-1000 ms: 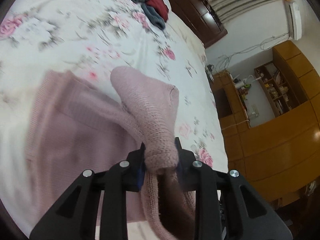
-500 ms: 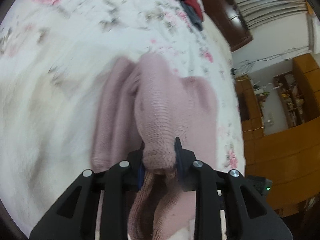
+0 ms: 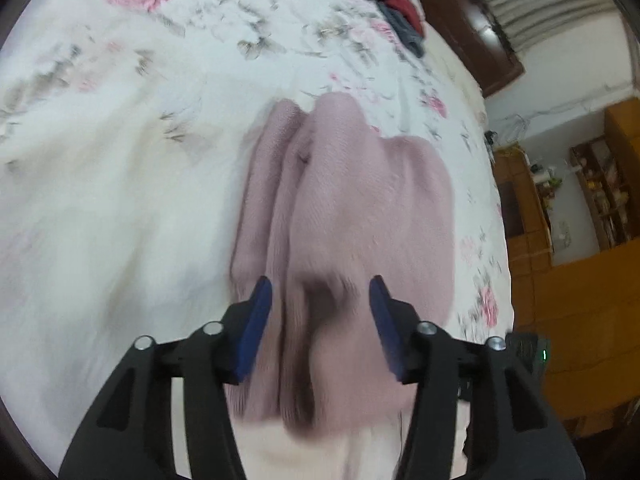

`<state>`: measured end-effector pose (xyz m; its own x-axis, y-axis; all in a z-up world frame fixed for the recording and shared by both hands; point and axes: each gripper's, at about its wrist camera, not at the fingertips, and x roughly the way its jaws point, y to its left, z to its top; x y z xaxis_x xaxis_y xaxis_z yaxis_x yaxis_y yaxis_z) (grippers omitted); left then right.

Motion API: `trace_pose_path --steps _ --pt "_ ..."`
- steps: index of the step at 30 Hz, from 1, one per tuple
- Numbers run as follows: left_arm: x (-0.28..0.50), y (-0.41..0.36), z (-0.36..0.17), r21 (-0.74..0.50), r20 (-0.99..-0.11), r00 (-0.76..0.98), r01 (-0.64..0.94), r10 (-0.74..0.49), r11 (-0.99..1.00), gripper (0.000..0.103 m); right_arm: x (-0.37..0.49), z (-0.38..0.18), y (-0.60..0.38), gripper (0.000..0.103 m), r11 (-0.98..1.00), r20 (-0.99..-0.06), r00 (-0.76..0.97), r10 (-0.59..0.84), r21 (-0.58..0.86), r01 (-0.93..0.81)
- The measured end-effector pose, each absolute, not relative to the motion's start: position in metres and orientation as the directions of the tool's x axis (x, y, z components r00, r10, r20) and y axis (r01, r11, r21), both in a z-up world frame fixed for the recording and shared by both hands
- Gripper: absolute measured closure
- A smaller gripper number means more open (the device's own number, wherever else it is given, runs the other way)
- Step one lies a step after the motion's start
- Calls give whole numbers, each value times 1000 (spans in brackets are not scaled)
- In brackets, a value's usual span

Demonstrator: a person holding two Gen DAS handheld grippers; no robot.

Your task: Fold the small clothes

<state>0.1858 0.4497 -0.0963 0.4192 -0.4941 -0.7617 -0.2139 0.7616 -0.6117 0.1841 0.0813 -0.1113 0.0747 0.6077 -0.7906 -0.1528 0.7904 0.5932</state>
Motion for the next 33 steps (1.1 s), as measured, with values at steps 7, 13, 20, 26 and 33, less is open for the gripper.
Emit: trace_pose_path --steps 7,13,20,26,33 --pt "142 427 -98 -616 -768 357 -187 -531 765 38 178 -125 91 49 778 -779 44 625 617 -118" --pt "149 411 -115 -609 -779 329 -190 -534 770 91 181 -129 97 48 781 -782 34 622 616 -99" --pt "138 449 -77 -668 -709 445 -174 -548 723 97 179 -112 113 47 769 -772 40 635 625 -138" --pt "129 453 -114 -603 -781 342 -195 -523 773 97 180 -121 123 53 781 -786 18 617 610 -136" --pt "130 450 -142 -621 -772 342 -223 -536 751 94 179 -143 127 71 813 -821 -2 571 566 -138"
